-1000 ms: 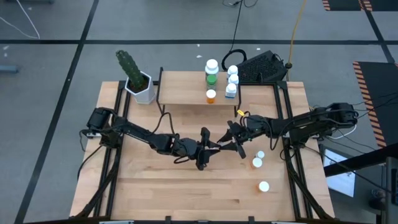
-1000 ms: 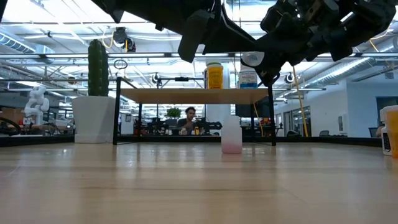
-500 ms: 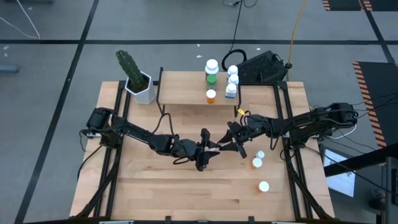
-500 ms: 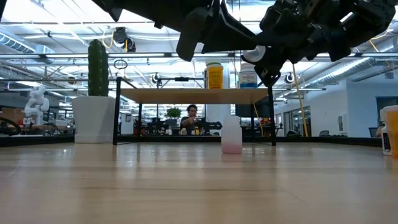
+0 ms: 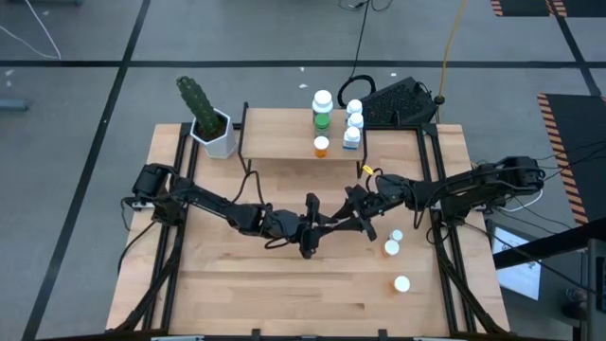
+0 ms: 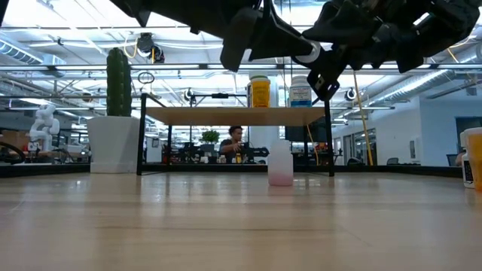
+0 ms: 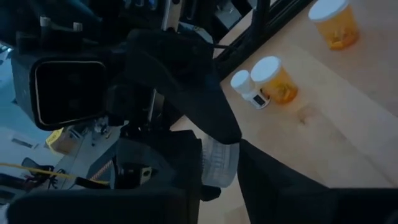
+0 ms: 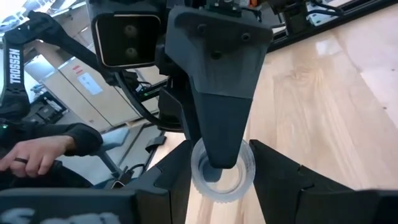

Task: Pick and place medicine bottles onto shelf by color
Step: Close the lid on the transparent capsule bottle

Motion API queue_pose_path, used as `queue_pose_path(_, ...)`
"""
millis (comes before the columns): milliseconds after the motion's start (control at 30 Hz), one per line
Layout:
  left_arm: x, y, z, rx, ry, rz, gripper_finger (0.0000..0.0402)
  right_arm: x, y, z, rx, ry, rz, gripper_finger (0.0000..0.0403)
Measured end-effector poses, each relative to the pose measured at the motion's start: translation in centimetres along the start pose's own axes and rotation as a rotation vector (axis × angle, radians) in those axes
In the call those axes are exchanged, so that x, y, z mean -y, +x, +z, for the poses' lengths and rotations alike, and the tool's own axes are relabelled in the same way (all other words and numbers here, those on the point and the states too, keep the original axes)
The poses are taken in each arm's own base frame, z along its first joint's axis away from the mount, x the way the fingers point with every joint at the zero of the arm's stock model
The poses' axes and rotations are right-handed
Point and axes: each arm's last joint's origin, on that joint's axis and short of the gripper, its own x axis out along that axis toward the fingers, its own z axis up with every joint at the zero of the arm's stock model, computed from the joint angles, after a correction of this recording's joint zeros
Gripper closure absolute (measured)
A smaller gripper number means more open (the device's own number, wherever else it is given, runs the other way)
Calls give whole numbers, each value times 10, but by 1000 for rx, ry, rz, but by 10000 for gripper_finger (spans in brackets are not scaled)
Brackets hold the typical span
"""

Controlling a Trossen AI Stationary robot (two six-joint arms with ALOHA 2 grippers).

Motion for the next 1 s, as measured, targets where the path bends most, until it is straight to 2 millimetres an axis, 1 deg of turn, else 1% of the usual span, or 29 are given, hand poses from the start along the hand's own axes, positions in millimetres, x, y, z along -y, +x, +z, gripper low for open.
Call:
queue_pose_path(300,0,0,0,-3,-6,4,319,-1,0,2,19,-8,1,261)
queue_pose_path(567,2,1,-3,-11,-60,-15,322,-2,0,10,92,-95,-18,212)
queue_pose_path(700,-5,1,1,5,-168,75,322,-4,-1,12,123,-112,2,191)
queue_pose_path(833,-6,1,1,3,-209,95,322,-8,-4,17,153,-188,15,180)
queue_pose_path(1000,-7,0,2,13,-275,96,321,-22,-16,27,208,-341,37,180)
